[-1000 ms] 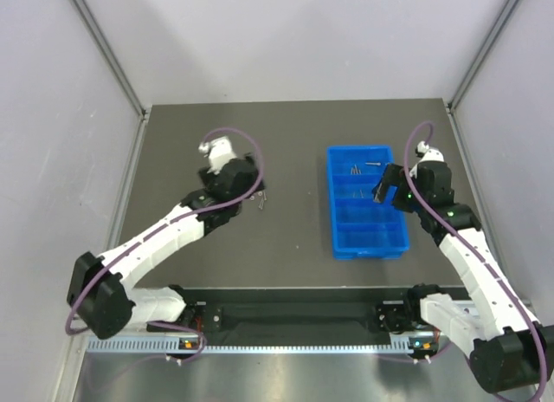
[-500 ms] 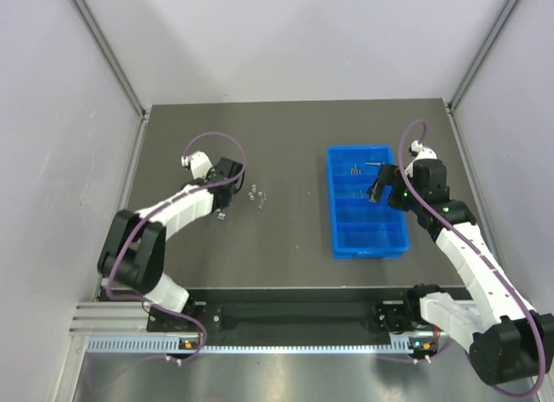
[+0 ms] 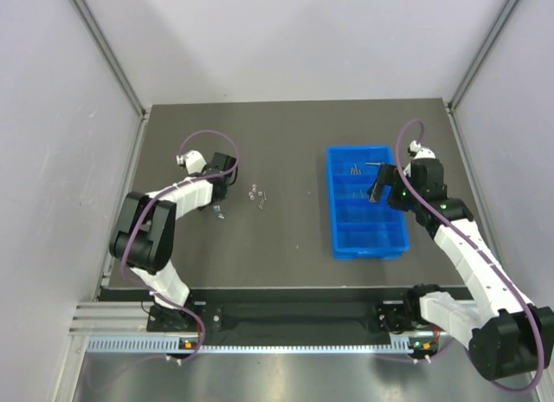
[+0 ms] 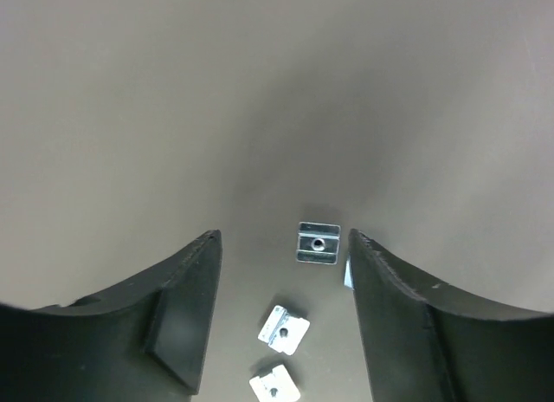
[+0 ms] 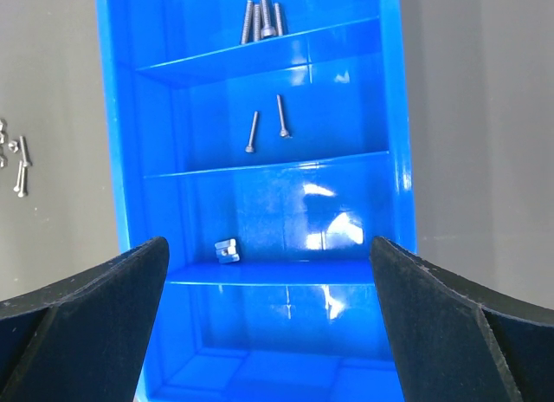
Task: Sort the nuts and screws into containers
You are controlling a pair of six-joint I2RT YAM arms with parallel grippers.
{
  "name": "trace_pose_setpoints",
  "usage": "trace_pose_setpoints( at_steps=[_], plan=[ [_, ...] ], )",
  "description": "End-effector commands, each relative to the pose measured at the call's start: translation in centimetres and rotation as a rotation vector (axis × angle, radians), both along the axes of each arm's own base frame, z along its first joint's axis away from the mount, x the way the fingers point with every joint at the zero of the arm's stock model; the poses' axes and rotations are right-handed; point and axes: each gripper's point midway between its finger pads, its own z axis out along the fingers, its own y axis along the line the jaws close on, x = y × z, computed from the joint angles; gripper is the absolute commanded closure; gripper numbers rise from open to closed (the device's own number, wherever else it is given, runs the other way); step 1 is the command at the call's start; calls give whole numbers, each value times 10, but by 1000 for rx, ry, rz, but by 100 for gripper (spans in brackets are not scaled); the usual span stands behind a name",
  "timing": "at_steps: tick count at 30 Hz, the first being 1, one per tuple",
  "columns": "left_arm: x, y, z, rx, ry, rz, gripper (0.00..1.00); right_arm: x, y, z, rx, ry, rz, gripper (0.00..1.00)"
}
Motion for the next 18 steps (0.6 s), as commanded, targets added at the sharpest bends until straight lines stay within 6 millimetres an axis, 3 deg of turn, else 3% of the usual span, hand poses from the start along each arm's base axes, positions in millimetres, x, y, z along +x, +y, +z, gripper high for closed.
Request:
trace_pose_setpoints(
  at_steps=[1, 14, 18],
  plan=[
    [19, -9, 4, -32, -53, -32, 36, 11, 4, 16, -3, -55, 11, 0],
    [12, -5, -27, -31, 25, -49, 48, 10, 7, 20, -3, -64, 23, 0],
    [11, -6, -34, -34, 46, -61, 61, 10, 5, 22, -7, -66, 19, 0]
  ],
)
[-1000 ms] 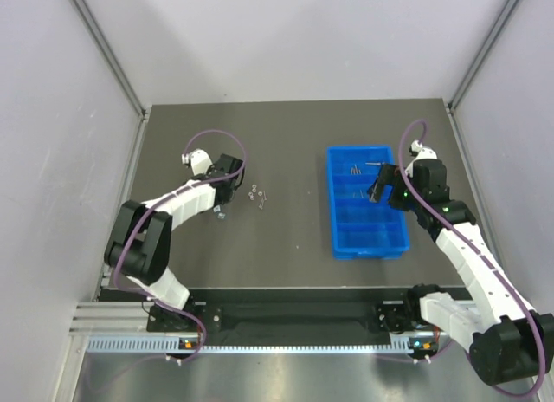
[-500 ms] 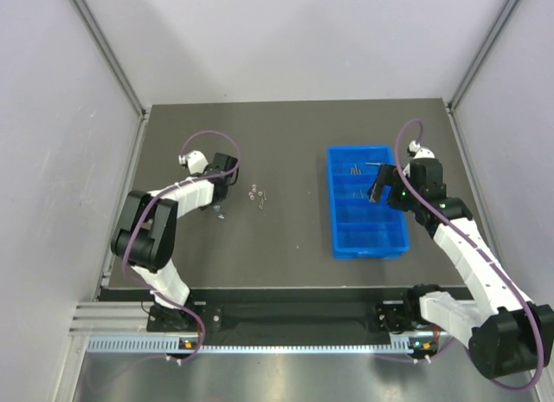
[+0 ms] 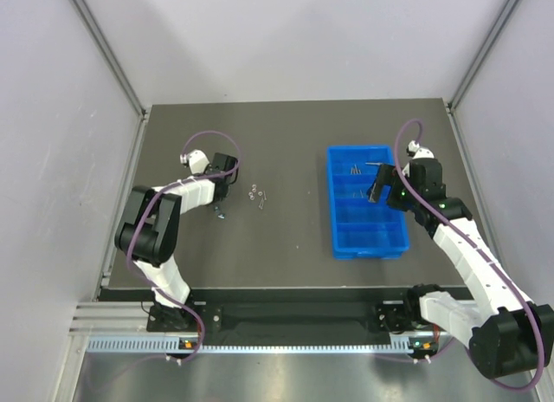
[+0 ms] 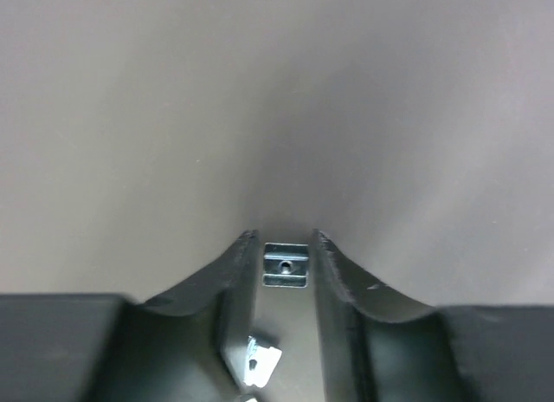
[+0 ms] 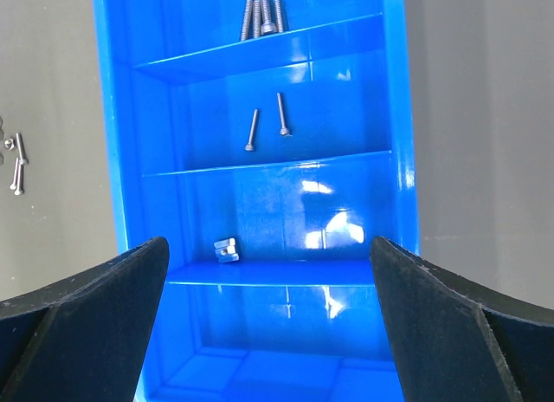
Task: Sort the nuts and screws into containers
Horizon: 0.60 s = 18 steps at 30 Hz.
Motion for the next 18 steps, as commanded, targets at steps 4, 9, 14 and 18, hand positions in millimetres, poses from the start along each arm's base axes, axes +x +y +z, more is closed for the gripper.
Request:
trace_pose_setpoints(
  at_steps=[4, 9, 14, 18],
  plan=[
    [-8, -2, -14, -26, 38, -19, 77, 10, 0, 29, -18, -85, 6, 0],
    [-12, -4, -8, -38, 37, -36, 85, 12, -3, 33, -34, -88, -11, 0],
    [-6, -8, 23, -58, -17, -70, 89, 12, 0, 34, -16, -85, -8, 0],
    [-4, -33, 66, -118, -66, -179, 90, 12, -4, 34, -22, -86, -32, 0]
  ],
)
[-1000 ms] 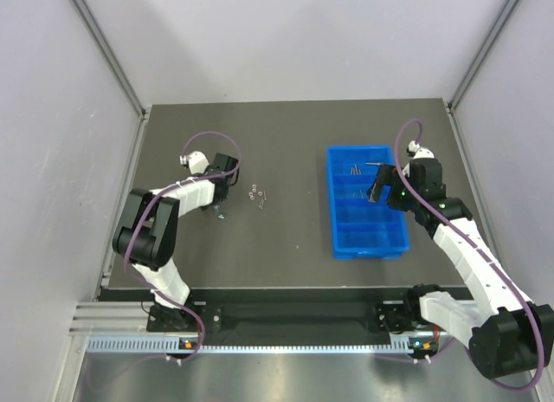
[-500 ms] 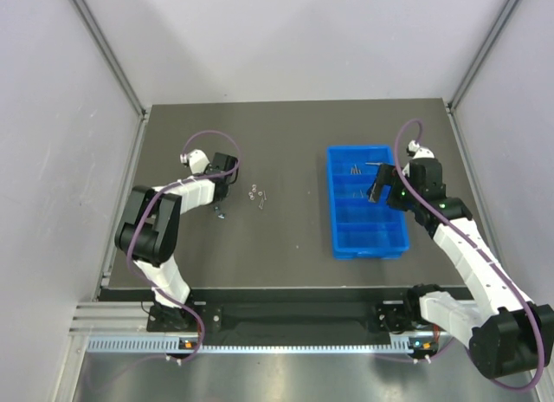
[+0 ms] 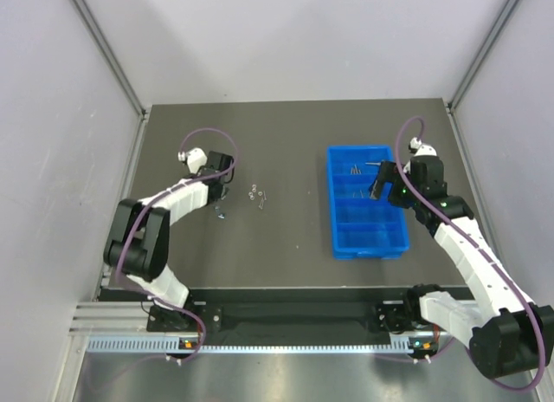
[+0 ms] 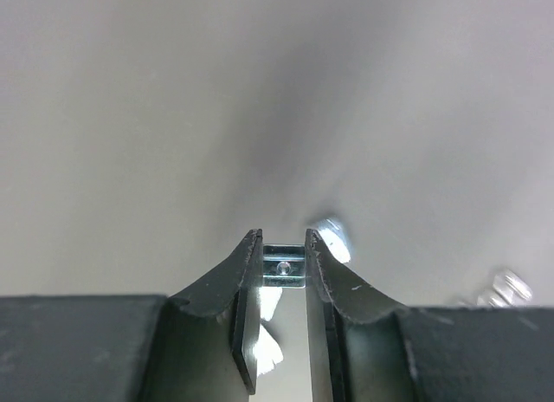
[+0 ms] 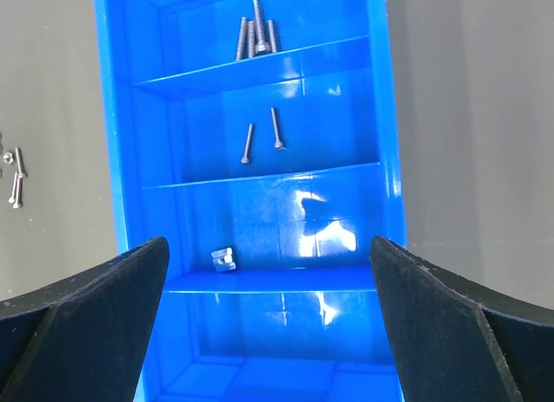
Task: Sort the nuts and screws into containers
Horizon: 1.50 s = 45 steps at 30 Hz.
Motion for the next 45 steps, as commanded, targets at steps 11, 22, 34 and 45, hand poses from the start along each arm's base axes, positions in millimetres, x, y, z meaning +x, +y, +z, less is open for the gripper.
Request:
trace_pose_setpoints(
  at_steps=[11, 22, 34, 45],
  plan=[
    [-31, -238, 161, -308, -327, -600, 90, 2, -44, 39, -92, -69, -243, 0],
    [-76, -433, 136, -387, -283, -969, 89, -15, -67, 49, -96, -92, -311, 0],
    [-68, -458, 94, -345, -221, -974, 77, -21, -69, 56, -100, -124, -302, 0],
    [-85, -444, 160, -411, -291, -1036, 25, -20, -64, 55, -87, -121, -276, 0]
  ],
)
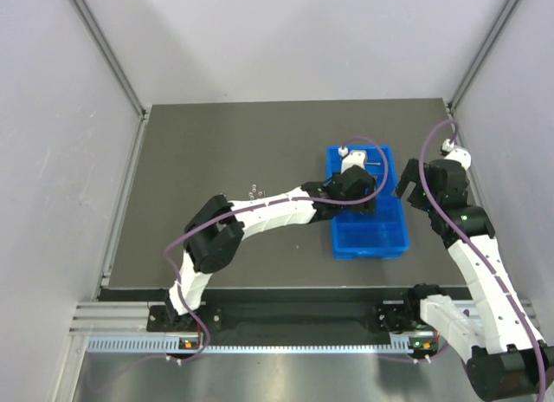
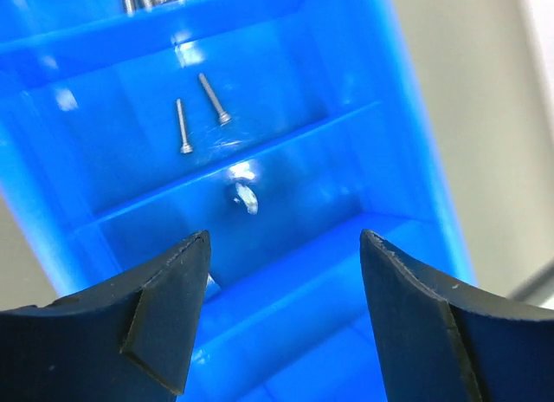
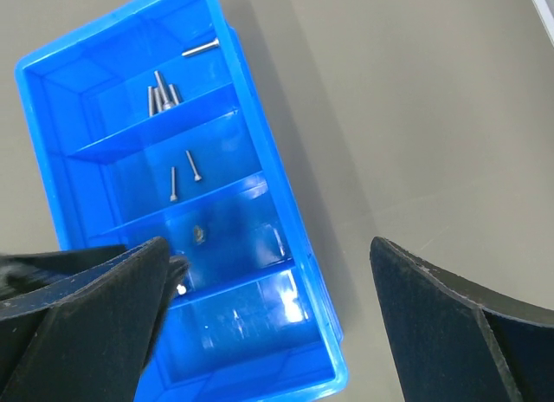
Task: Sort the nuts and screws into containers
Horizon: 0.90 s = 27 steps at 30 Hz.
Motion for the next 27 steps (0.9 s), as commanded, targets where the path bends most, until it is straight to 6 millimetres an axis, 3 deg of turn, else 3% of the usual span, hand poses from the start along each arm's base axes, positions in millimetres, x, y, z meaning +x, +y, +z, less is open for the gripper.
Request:
trace_pose_setpoints(
  at_steps=[1, 2, 3, 4, 5, 6, 7, 8, 9, 11, 12, 13, 15, 16, 17, 20, 21, 22, 23, 27],
  plan=[
    [-5, 10, 88, -126, -96, -15, 25, 4, -1, 18, 4, -57, 7, 0],
    [-8, 19, 85, -109, -94, -9, 25, 5, 1, 18, 8, -59, 15, 0],
    [-11, 32, 110, -139, -126, 11, 25, 5, 2, 19, 12, -63, 22, 0],
    [-7, 47, 116, -130, -155, 64, 25, 5, 4, 18, 16, -64, 34, 0],
    [-8, 67, 104, -88, -159, 97, 25, 5, 7, 18, 23, -66, 44, 0],
    [-9, 87, 128, -120, -196, 136, 24, 6, 10, 17, 24, -64, 59, 0],
    [-7, 115, 109, -46, -208, 206, 24, 6, 12, 15, 26, -65, 68, 0],
    [-1, 137, 110, -31, -219, 260, 24, 6, 15, 14, 33, -62, 84, 0],
    [-3, 161, 122, -44, -235, 304, 23, 6, 18, 11, 35, -57, 97, 0],
    [4, 215, 92, 25, -182, 422, 23, 8, 25, 10, 50, -60, 127, 0],
    [2, 235, 98, 0, -181, 459, 23, 7, 28, 8, 56, -57, 142, 0],
    [0, 257, 75, 40, -152, 491, 23, 9, 30, 7, 61, -59, 148, 0],
    [7, 294, 71, 38, -151, 542, 23, 9, 35, 3, 70, -53, 169, 0],
    [5, 313, 52, 89, -143, 556, 23, 10, 36, 2, 74, -53, 174, 0],
    [14, 335, 50, 97, -149, 615, 23, 10, 38, 1, 79, -50, 184, 0],
    [23, 361, 37, 136, -172, 549, 21, 11, 42, -1, 87, -45, 197, 0],
    [28, 351, 38, 92, -179, 469, 8, 11, 42, -1, 85, -46, 200, 0],
    [32, 357, 33, 139, -193, 416, 5, 11, 42, -1, 86, -48, 200, 0],
    [41, 372, 31, 155, -189, 430, 5, 12, 42, -1, 85, -48, 197, 0],
    [60, 385, 12, 279, -262, 259, 11, 13, 42, -2, 85, -45, 200, 0]
  ],
)
